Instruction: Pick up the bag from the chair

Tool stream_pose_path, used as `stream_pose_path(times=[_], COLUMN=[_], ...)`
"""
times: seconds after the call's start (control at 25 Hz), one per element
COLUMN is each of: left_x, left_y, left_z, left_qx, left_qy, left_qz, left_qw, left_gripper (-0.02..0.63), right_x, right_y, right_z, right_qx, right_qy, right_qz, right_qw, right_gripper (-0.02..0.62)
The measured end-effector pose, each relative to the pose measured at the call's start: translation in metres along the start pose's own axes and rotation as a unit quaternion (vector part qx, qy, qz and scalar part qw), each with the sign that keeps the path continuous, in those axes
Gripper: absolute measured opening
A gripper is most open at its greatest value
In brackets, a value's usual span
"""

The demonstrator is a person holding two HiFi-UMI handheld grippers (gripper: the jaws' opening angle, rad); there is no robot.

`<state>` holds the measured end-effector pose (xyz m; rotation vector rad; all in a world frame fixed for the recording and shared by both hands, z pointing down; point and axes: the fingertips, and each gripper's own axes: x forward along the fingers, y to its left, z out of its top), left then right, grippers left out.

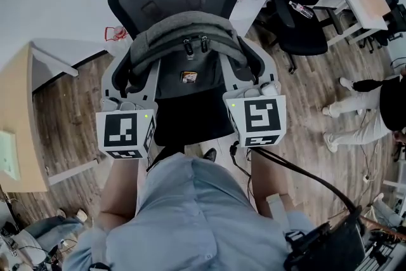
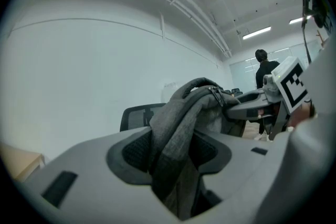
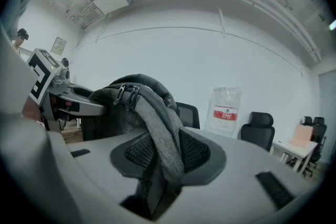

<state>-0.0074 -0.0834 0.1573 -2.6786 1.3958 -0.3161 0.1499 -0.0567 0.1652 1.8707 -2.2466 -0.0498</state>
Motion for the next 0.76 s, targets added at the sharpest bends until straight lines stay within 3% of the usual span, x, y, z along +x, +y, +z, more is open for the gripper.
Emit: stream_pose_path(times=[0.76], left_x=[-0.012], left_y=[-0.001], left_z=[0.003], left_qx=[0.002], left_qy=[-0.002], left_qz=[0.007], left_qw=[1.0], left_gripper=[0.196], right_x=[-0.01], right_y=[0.004], right_z=[0.005], right_qx=[-0.002], right_qy=[-0.01], right_qz=[0.002], right_qw=[1.0], right_gripper=[0.124])
